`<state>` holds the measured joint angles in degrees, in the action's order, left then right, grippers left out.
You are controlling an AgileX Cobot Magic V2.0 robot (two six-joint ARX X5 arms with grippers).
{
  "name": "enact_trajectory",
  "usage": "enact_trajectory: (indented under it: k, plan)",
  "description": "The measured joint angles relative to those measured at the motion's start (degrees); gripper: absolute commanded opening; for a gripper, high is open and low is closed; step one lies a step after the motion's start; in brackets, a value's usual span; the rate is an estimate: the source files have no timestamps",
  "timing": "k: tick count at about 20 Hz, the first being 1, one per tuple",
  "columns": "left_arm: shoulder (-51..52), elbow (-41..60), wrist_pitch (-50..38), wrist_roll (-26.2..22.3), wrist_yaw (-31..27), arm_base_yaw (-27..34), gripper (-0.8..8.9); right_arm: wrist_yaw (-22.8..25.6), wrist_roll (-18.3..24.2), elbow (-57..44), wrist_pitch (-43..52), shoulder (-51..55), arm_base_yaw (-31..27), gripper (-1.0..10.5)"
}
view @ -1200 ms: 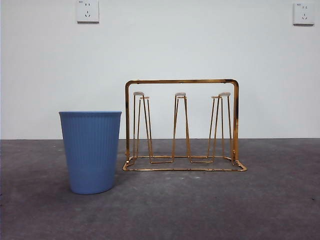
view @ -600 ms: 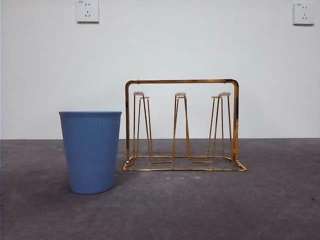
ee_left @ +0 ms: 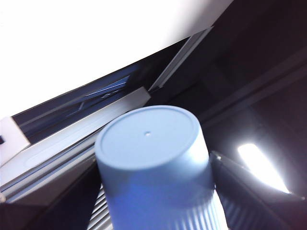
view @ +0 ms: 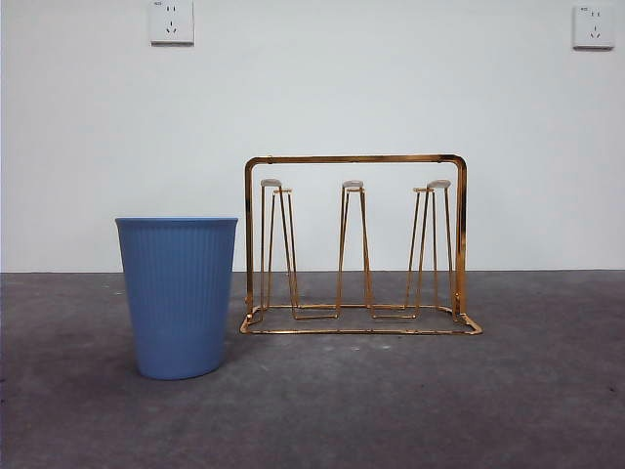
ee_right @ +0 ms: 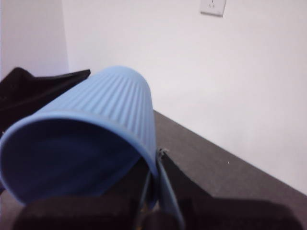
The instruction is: Pick up cup 1,put cup 1 in the cup rack,pick up cup 2,put cup 2 in the cup rack
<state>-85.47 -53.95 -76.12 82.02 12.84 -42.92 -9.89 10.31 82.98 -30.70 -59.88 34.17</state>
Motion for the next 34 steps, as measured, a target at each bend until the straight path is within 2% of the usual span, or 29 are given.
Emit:
enact_trajectory:
  k: [6, 8, 10, 14, 18, 20, 22, 24, 25, 27, 28, 30, 32, 34]
  plan:
    - [0.00, 0.00, 2.36, -2.51, 1.22, 0.04, -0.08, 0.37, -0.02, 0.00, -3.08, -0.17, -0.07, 0.2]
    - [0.00, 0.00, 2.49, -3.50, 2.01, 0.15, -0.07, 1.01, 0.04, 0.00, -4.72, -0.09, -0.04, 1.3]
    - [0.00, 0.00, 2.54, -3.85, 3.34, 0.57, -0.07, 2.51, 0.04, 0.00, -7.67, 0.33, -0.04, 1.4]
    - [0.00, -0.02, 4.46, -5.14, 3.87, 1.33, -0.06, 5.05, 0.04, 0.00, -14.84, 4.57, -0.04, 1.4]
    - [0.00, -0.28, 9.55, -9.60, 4.76, 1.33, -0.06, 10.08, 0.02, 0.00, -29.20, 10.19, -0.04, 1.3]
    - [0.00, -2.12, 16.96, -14.40, 4.68, 1.18, -0.06, 13.22, -0.24, 0.00, -36.44, 12.52, -0.04, 1.3]
    - [0.00, -5.81, 27.34, -21.86, 2.34, -0.33, -0.06, 14.73, -0.74, 0.00, -41.46, 14.97, -0.04, 1.3]
    - [0.00, -11.89, 42.29, -33.05, -3.54, -3.52, -0.06, 15.45, -1.57, 0.00, -44.50, 17.44, -0.04, 1.3]
    - [-0.02, -15.72, 51.15, -40.48, -8.57, -5.77, -0.06, 15.47, -1.90, 0.00, -45.44, 18.75, -0.04, 1.3]
    - [-0.66, -20.98, 60.50, -54.55, -18.86, -10.21, -0.06, 15.47, -2.12, 0.00, -46.05, 20.26, -0.04, 1.3]
    - [-1.38, -22.32, 60.61, -60.92, -23.30, -11.98, -0.06, 15.47, -2.16, 0.00, -46.07, 20.72, -0.04, 1.3]
    - [-2.40, -23.21, 60.52, -67.54, -27.63, -13.66, -0.06, 15.47, -2.19, 0.00, -46.18, 21.22, -0.04, 1.3]
    - [-3.89, -23.30, 60.37, -72.06, -30.58, -14.47, -0.06, 15.47, -2.19, 0.00, -46.56, 21.77, -0.04, 1.3]
    - [-5.81, -23.30, 60.39, -74.20, -32.39, -14.49, -0.06, 15.47, -2.19, 0.00, -46.64, 22.12, -0.04, 1.3]
